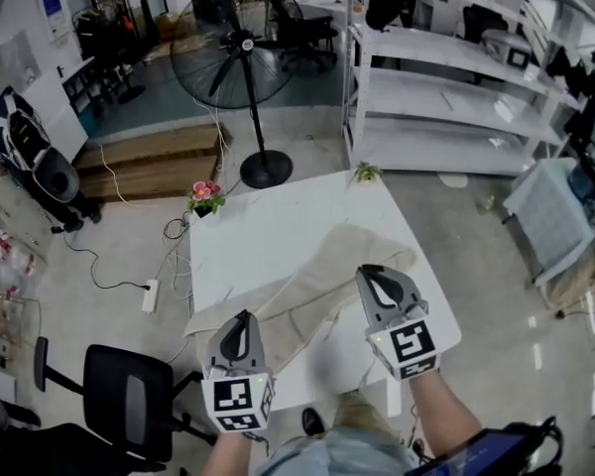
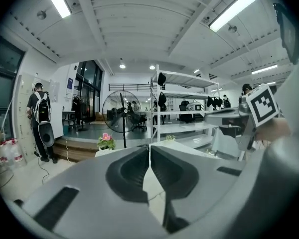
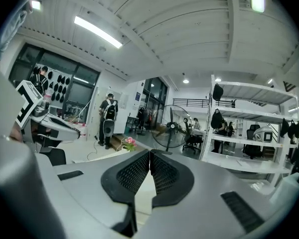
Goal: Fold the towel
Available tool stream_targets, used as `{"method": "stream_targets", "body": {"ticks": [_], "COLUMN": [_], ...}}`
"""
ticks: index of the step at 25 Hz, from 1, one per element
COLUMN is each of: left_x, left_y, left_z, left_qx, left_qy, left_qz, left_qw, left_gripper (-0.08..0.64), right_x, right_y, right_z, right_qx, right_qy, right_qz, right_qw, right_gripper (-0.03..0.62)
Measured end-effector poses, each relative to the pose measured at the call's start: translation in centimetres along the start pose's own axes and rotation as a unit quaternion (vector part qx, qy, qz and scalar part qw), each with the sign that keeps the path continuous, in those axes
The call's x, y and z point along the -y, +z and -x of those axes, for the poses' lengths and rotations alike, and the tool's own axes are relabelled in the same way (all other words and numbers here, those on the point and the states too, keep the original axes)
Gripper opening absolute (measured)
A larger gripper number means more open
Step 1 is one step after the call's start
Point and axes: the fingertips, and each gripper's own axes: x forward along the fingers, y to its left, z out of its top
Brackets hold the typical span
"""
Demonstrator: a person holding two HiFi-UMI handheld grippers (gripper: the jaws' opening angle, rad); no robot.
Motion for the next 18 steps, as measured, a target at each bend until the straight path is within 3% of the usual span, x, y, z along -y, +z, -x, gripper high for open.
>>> {"method": "stream_targets", "body": {"ticks": [6,10,18], "left_x": [-1.0,-1.6,-3.4], "left_y": [-4.3,-8.1,-17.2], "left_z": [-4.8,-7.3,-10.1], "left_qx": [-0.064,-0.102,-0.217], "left_qy": [-0.017,-0.019,-0.014], "left_qz": [0.007,0.014,0.003], "left_qw": [0.9978,0.9945,0.976], "left_gripper": [0.019,0.106,0.164], "right_x": [3.4,5.2,8.2], "right_y": [-2.6,-6.1,-16.1], "right_z": [-6.3,-10.8,-18.7], "right_qx": [-0.024,-0.057,-0.151], "right_qy": [0.038,0.071,0.136], "right_qz": [0.003,0.0,0.016], "right_qw": [0.999,0.996,0.979], "right_gripper": [0.023,0.042,0.177]}}
